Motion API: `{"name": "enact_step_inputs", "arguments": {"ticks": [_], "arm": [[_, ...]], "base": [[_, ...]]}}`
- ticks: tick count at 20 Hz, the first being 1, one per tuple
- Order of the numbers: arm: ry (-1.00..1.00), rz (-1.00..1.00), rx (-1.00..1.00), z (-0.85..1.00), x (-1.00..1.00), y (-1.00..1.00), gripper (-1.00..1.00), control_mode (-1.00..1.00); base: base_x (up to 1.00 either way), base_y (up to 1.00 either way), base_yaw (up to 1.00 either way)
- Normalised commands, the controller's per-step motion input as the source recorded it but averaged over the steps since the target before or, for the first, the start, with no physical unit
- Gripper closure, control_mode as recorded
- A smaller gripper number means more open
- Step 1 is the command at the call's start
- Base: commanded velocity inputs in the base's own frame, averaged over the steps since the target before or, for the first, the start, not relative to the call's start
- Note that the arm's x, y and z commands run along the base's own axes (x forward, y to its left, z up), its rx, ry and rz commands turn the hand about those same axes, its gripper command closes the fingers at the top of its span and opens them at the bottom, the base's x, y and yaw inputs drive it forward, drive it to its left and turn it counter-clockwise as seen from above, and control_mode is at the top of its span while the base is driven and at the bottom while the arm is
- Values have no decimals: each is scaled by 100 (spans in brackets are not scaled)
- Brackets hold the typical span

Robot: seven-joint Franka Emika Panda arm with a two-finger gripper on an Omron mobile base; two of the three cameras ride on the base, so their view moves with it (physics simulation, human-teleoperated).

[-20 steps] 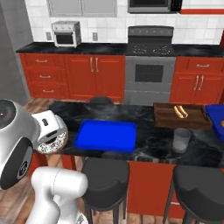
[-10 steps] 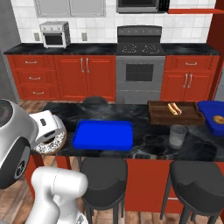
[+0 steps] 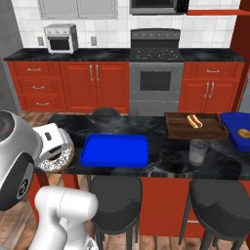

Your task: Take the cake and donut from the fridge and place them on the empty tray on the dining counter.

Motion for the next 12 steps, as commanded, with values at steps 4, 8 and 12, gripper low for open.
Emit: {"name": "enact_step_inputs", "arguments": {"ticks": [4, 8, 12], "arm": [[0, 0, 0, -3, 11, 0, 100, -100], [0, 0, 0, -28, 70, 0, 100, -100], [0, 0, 3, -30, 88, 0, 100, -100]], "base": [[0, 0, 0], [0, 0, 0], [0, 0, 0]]}}
